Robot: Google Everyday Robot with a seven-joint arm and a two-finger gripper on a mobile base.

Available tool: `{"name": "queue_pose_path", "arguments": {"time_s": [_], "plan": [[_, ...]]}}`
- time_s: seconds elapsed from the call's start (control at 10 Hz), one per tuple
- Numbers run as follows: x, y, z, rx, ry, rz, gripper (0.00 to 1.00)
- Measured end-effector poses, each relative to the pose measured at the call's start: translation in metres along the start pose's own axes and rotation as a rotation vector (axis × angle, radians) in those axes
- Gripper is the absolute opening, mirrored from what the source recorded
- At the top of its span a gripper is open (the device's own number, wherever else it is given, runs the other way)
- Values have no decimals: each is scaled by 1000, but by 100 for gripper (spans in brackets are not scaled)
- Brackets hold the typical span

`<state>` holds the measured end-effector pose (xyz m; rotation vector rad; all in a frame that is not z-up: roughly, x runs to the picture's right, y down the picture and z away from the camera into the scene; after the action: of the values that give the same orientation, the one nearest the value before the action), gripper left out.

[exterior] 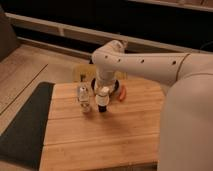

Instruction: Place the ceramic cup over the eraser

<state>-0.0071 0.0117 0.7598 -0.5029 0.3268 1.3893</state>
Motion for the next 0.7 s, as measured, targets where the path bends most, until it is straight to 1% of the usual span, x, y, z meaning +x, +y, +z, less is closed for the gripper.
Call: {"name": "queue_pose_path", "arguments": {"time_s": [0.2,0.4,0.7], "plan": [[-2,5,11,0,19,-21,0],[-5,8,27,2,42,-45,0],[-8,12,53,4,87,-84,0]]}}
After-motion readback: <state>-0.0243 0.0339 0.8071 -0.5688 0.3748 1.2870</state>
